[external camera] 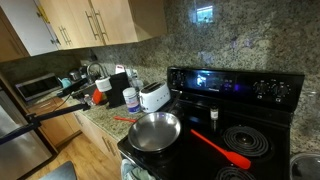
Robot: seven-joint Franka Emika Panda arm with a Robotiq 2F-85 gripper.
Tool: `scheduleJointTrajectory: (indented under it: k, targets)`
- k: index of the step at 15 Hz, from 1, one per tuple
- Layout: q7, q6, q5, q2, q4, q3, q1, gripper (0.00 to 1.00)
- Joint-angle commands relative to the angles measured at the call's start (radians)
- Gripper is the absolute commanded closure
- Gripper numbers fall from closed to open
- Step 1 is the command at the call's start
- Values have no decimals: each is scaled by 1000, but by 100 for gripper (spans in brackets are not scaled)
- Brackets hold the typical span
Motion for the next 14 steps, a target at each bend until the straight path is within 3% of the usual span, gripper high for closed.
scheduleJointTrajectory:
  k: [1, 6, 14]
  targets:
    - [-54, 136, 0, 129, 88, -32, 9, 0]
    - [-163, 206, 51, 256, 202, -105, 57, 0]
    - [-372, 153, 234, 356, 362, -234, 190, 0]
